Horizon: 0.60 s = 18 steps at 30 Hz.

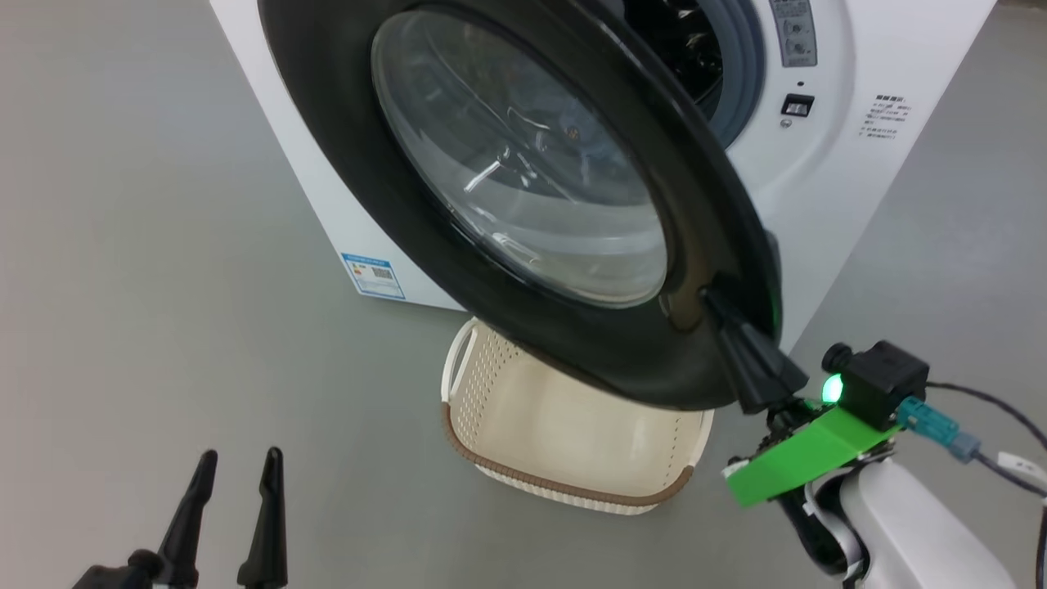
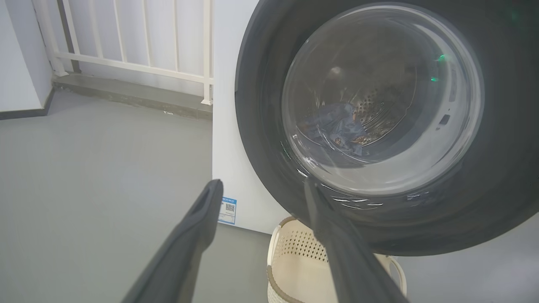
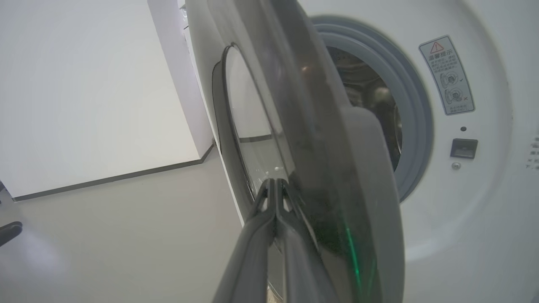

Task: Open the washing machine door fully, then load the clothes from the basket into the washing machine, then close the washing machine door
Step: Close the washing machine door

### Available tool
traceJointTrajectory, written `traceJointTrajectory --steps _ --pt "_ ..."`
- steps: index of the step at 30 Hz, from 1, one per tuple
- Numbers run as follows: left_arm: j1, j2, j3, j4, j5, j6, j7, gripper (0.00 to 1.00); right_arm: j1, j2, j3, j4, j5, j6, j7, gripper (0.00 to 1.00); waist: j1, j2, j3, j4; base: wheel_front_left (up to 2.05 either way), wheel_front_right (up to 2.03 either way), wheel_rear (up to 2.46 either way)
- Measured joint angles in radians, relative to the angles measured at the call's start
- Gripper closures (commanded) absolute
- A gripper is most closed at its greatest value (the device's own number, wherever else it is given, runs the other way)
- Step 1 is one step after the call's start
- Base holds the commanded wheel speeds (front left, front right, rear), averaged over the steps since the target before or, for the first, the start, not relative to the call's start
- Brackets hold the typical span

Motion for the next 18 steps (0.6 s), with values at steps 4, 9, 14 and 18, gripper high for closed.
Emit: traceJointTrajectory --steps 4,9,14,18 --pt "-0.028 -0.005 -0.008 -0.006 0.0 0.0 0.0 0.0 -0.035 -0.008 -0.036 0.01 -0.007 0.0 0.0 1.0 -0.0001 0.0 0.027 0.006 0.0 0.0 0.0" --pt "-0.054 -0.01 -0.018 -0.013 0.0 0.0 0.0 0.0 -0.072 -0.02 -0.076 0.013 -0.008 0.0 0.0 1.0 0.0 0.0 0.054 0.014 0.0 0.0 0.0" --pt "-0.079 -0.027 -0.034 -0.019 0.0 0.0 0.0 0.0 -0.124 -0.043 -0.122 0.017 -0.008 0.0 0.0 1.0 0.0 0.0 0.087 0.028 0.0 0.0 0.0" --pt "-0.095 -0.03 -0.041 -0.026 0.0 0.0 0.0 0.0 -0.158 -0.052 -0.161 0.031 -0.017 0.0 0.0 1.0 0.0 0.0 0.111 0.04 0.0 0.0 0.0"
